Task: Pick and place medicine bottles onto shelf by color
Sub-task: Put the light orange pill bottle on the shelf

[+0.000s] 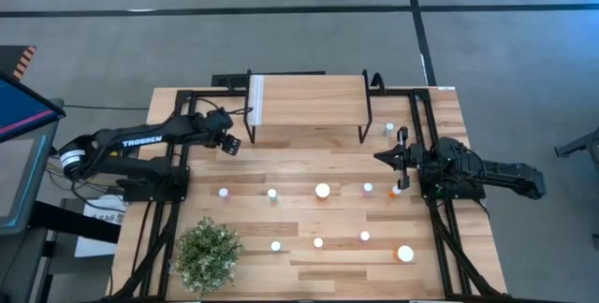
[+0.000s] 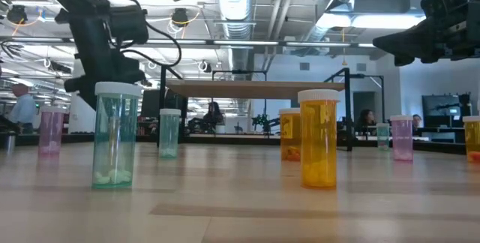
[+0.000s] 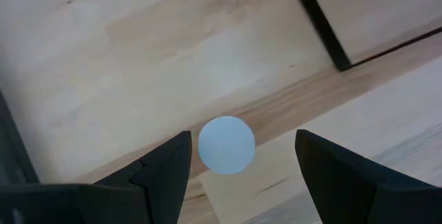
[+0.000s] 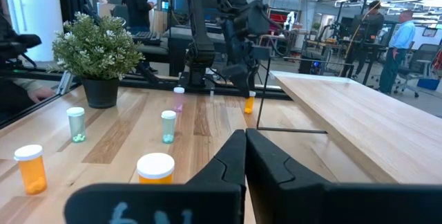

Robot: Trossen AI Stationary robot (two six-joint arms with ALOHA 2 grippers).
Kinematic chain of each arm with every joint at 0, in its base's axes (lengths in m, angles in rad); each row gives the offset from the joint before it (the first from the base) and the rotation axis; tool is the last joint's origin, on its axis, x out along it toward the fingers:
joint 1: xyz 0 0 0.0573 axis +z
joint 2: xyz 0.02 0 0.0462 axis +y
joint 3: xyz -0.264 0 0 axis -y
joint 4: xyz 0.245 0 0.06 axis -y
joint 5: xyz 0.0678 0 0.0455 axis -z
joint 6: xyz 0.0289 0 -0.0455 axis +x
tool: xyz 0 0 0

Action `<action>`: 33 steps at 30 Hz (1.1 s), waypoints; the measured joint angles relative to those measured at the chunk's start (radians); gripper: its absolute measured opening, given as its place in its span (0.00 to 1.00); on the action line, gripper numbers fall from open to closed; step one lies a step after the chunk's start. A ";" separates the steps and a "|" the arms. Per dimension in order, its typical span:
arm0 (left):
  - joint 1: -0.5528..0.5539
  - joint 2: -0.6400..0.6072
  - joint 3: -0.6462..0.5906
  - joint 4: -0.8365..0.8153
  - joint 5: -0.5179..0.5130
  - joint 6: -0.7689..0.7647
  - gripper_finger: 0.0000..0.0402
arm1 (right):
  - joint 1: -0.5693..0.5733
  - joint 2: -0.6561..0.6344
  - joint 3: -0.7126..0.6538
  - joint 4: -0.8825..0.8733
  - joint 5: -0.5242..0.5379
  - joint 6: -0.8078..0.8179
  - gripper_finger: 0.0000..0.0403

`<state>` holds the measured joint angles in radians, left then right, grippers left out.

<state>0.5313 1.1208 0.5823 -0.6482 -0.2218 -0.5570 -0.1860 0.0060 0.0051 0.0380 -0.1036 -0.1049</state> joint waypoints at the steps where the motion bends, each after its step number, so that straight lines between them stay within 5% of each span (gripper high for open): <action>1: 0.004 0.005 0.000 0.002 0.001 0.004 0.61 | 0.000 0.000 0.000 0.000 0.000 0.000 0.07; 24: 0.019 0.011 0.000 0.007 0.040 0.015 0.61 | 0.000 0.000 0.000 0.000 0.000 0.000 0.07; 33: 0.019 0.011 0.000 0.002 0.034 0.017 0.46 | 0.000 0.000 0.000 0.000 0.000 0.000 0.07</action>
<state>0.5507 1.1316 0.5823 -0.6464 -0.1883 -0.5402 -0.1860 0.0059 0.0050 0.0381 -0.1037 -0.1051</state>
